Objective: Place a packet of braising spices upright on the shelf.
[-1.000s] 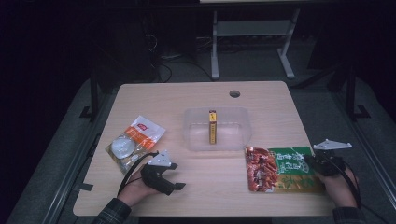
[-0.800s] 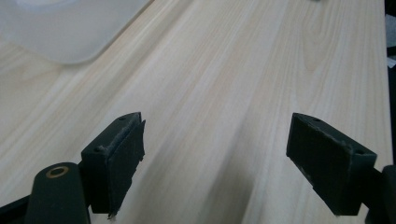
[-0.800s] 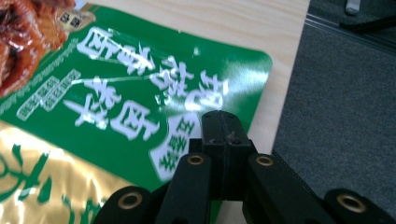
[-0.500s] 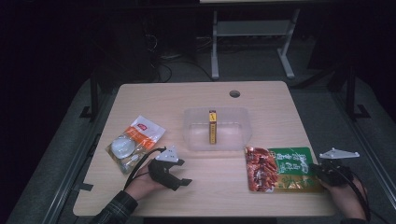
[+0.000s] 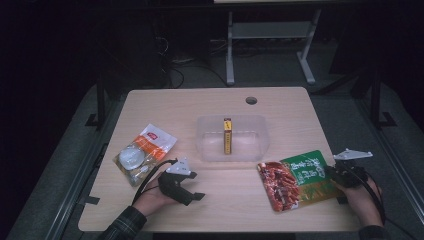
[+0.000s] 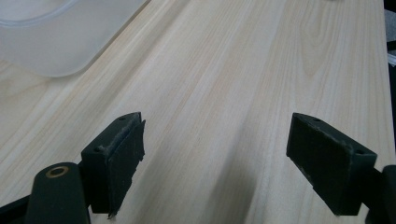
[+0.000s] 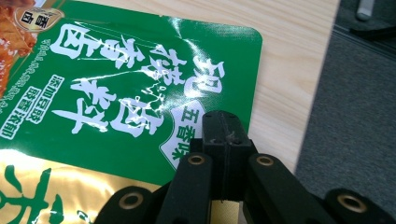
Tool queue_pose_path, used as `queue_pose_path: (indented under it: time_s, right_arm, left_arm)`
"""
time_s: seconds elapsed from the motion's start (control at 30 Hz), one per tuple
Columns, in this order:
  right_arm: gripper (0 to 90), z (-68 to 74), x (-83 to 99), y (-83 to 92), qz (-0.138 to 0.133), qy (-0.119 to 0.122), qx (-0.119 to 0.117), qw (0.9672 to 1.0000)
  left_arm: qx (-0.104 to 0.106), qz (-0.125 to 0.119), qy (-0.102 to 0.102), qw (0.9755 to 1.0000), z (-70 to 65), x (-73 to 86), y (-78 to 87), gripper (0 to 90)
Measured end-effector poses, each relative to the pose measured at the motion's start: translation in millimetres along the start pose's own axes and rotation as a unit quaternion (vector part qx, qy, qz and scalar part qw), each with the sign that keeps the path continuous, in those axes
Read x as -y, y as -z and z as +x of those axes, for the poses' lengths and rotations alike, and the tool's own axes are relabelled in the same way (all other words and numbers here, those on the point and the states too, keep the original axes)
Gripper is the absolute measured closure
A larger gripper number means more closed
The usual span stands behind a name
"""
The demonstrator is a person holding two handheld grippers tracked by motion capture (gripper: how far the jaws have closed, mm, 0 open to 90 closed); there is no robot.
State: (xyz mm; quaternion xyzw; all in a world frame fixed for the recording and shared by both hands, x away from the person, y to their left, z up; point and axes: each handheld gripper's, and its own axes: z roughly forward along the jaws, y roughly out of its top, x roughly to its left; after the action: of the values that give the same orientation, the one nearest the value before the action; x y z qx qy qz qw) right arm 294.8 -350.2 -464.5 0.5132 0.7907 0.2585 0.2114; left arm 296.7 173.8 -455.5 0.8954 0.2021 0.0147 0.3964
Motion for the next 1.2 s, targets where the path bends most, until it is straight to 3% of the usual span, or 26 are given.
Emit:
queue_pose_path:
  time_s: [0.37,0.5,0.6,0.67,0.77,0.83,0.87,0.9,0.93,1.2]
  right_arm:
    - [90.0,17.4,-5.7,-1.9,0.001,0.021,-0.038,0.9991]
    - [90.0,30.5,-10.4,-3.1,0.006,0.035,-0.058,0.9977]
    - [90.0,45.3,-15.8,-4.7,0.009,0.062,-0.078,0.995]
    - [90.0,48.9,-16.5,-4.9,0.01,0.064,-0.081,0.9946]
    - [90.0,65.9,-21.8,-6.1,0.014,0.088,-0.096,0.9914]
    - [90.0,70.4,-23.0,-6.4,0.015,0.091,-0.101,0.9905]
    - [90.0,80.6,-26.1,-7.5,0.016,0.104,-0.113,0.988]
    - [90.0,80.6,-26.1,-7.5,0.016,0.104,-0.113,0.988]
    - [90.0,91.4,-29.1,-8.5,0.016,0.115,-0.122,0.9857]
    - [90.0,135.4,-40.0,-10.6,0.024,0.159,-0.153,0.9751]
  left_arm:
    - [-0.008,-0.002,0.006,1.0,-1.8,4.0,5.2,18.3]
    - [-0.01,-0.002,0.006,0.9999,-1.2,4.7,6.2,18.3]
    - [-0.01,0.001,0.004,0.9999,-1.2,4.7,6.3,18.3]
    - [-0.01,0.0,0.005,0.9999,-1.5,4.7,6.3,18.3]
    - [-0.01,-0.001,0.007,0.9999,-2.0,4.7,6.3,18.3]
    - [-0.01,-0.002,0.007,0.9999,-2.3,4.6,6.2,18.3]
    - [-0.01,-0.004,0.009,0.9999,-2.8,4.5,5.8,18.3]
    - [-0.009,-0.002,0.007,0.9999,-2.6,4.4,6.0,18.3]
    - [-0.01,0.003,0.0,1.0,-1.8,4.1,6.3,18.3]
    - [-0.01,0.006,-0.006,0.9999,-1.9,3.8,6.5,18.3]
